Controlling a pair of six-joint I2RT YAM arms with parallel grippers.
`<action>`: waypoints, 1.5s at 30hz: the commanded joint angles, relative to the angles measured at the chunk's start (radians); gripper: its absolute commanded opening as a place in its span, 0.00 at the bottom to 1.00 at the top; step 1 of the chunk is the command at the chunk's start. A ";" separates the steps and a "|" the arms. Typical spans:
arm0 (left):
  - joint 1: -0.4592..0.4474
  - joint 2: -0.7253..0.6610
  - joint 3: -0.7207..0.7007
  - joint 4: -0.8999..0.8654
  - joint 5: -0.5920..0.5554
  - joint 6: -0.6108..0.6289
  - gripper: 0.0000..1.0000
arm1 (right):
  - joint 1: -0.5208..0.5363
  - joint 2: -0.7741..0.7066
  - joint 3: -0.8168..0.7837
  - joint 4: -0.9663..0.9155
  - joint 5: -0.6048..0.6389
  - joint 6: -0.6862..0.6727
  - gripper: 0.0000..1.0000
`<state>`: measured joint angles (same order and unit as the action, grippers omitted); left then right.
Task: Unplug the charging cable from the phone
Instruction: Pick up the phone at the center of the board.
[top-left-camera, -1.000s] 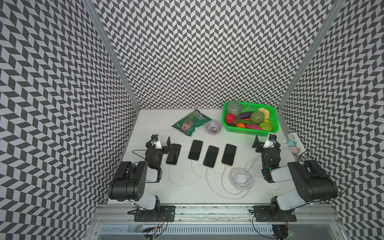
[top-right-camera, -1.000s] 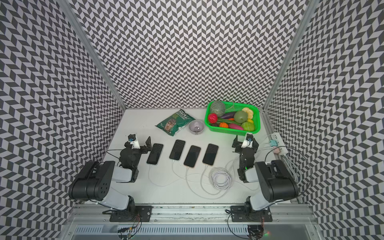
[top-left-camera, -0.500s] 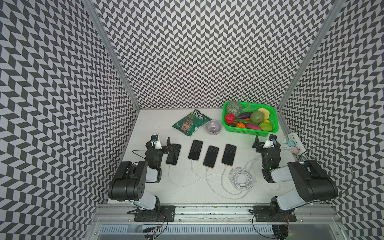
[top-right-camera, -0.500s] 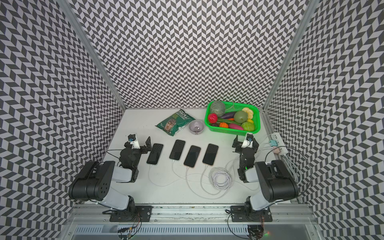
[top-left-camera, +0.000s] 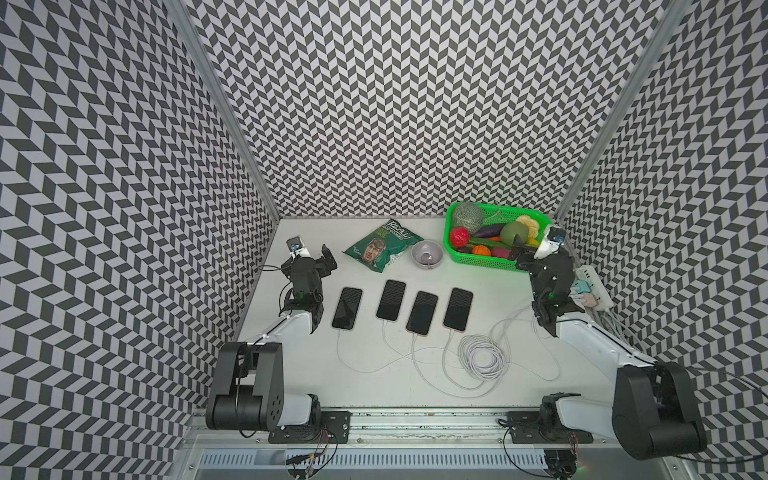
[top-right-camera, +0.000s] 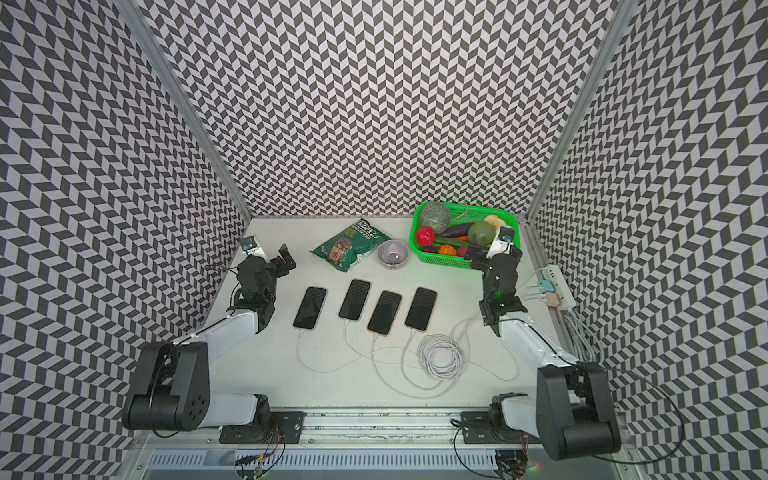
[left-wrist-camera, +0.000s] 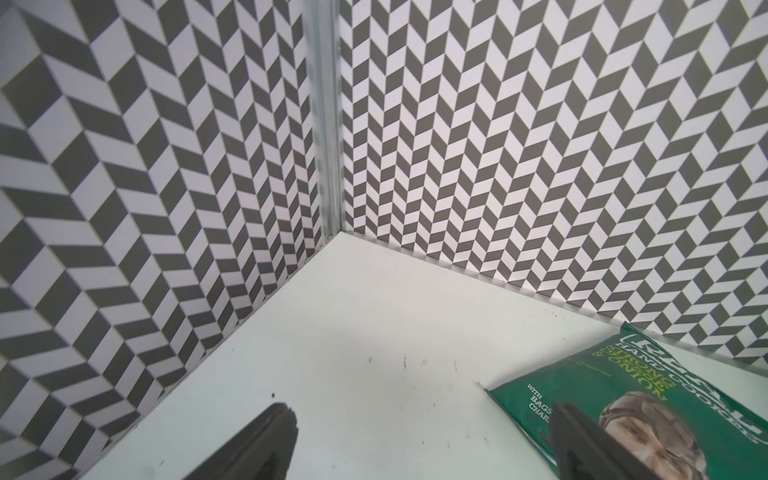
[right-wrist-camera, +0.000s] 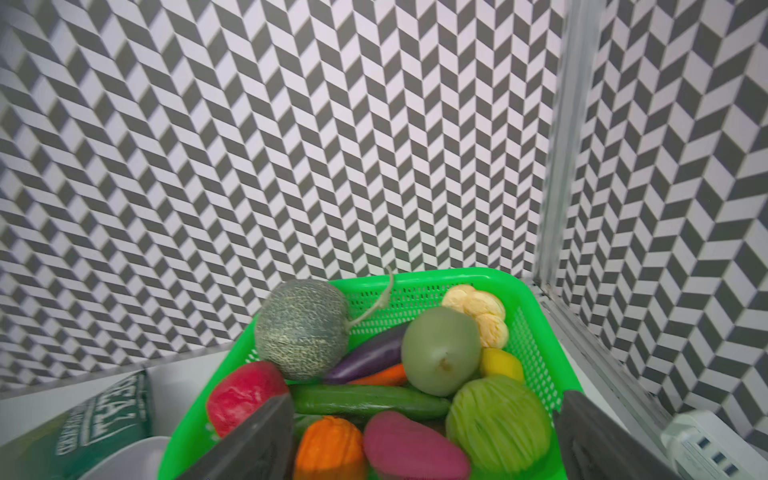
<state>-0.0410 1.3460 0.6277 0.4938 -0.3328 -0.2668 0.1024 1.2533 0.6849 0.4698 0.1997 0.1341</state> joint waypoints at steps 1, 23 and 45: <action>-0.002 -0.068 0.066 -0.265 -0.047 -0.177 1.00 | 0.003 -0.049 0.002 -0.220 -0.231 0.085 1.00; -0.051 -0.051 0.306 -0.689 0.168 -0.149 1.00 | 0.305 -0.323 -0.233 -0.178 -0.390 0.400 1.00; -0.149 0.340 0.435 -0.917 0.192 -0.003 1.00 | 0.929 0.230 0.082 -0.168 -0.187 0.420 1.00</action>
<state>-0.1699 1.6703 1.0252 -0.3801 -0.1375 -0.3004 1.0180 1.4624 0.7326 0.2695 -0.0067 0.5507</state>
